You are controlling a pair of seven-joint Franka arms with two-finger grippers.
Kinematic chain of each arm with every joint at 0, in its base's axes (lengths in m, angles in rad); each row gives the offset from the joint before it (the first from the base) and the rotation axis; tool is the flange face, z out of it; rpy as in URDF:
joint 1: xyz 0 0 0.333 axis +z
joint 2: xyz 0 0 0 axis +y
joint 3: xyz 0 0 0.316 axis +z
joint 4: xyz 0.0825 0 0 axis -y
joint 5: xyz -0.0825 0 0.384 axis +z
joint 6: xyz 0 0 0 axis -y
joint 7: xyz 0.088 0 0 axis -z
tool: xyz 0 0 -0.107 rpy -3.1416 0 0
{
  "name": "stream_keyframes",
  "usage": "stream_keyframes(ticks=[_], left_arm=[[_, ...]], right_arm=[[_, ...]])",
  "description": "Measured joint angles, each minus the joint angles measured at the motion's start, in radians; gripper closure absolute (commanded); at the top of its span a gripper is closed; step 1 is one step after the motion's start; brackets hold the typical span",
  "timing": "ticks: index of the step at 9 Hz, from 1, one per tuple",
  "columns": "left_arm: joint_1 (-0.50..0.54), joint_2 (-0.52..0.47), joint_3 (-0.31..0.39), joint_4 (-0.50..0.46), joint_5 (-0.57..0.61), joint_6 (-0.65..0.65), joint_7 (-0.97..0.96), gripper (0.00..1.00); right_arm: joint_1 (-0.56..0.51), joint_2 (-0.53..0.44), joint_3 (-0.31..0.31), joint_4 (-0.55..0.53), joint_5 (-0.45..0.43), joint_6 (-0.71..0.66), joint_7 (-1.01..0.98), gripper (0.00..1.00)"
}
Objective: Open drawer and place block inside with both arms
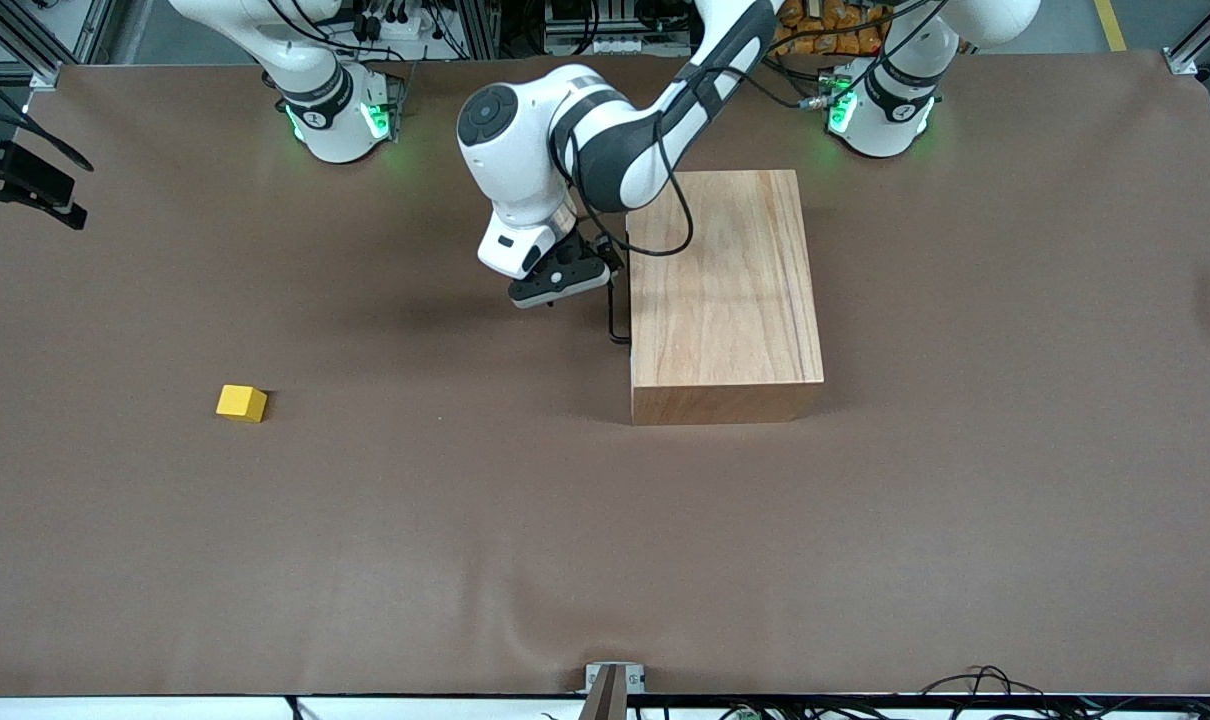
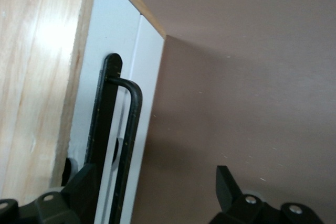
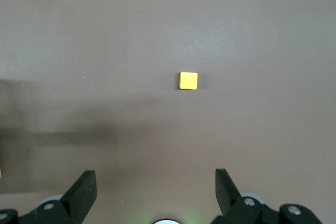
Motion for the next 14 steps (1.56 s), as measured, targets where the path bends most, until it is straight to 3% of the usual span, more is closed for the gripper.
stream_keyframes(ticks=[6,14], left_arm=[[-0.009,0.012,0.006,0.011,0.03,-0.067,0.043,0.0],[-0.043,0.055,0.005,0.011,0.035,-0.003,0.047,0.0]], right_arm=[[0.0,0.0,0.0,0.0,0.0,0.0,0.0,0.0],[0.0,0.0,0.0,0.0,0.0,-0.002,0.0,0.0]])
